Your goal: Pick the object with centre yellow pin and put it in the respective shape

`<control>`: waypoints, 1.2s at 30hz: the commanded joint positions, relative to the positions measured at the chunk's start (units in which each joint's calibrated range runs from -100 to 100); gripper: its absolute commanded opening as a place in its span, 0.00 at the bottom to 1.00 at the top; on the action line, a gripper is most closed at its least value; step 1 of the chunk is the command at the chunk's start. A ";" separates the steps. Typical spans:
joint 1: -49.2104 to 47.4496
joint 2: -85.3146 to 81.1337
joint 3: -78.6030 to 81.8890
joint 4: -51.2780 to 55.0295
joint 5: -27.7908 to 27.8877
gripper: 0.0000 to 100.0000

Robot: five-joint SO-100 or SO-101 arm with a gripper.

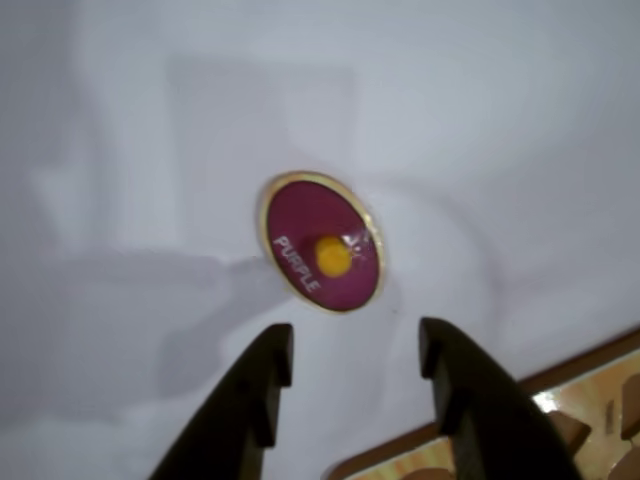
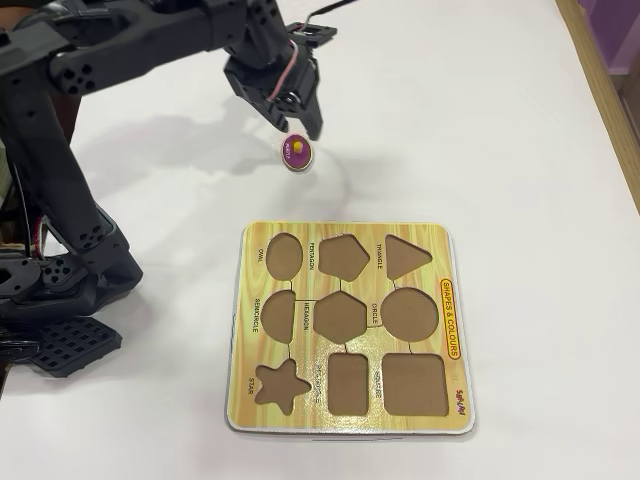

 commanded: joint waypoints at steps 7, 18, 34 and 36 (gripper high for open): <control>-0.23 -0.28 0.90 -0.66 -1.49 0.15; 3.67 1.23 0.45 -0.74 -1.54 0.15; 2.11 6.25 -5.13 -0.83 -1.64 0.15; 1.13 6.08 -5.13 -0.83 -1.64 0.15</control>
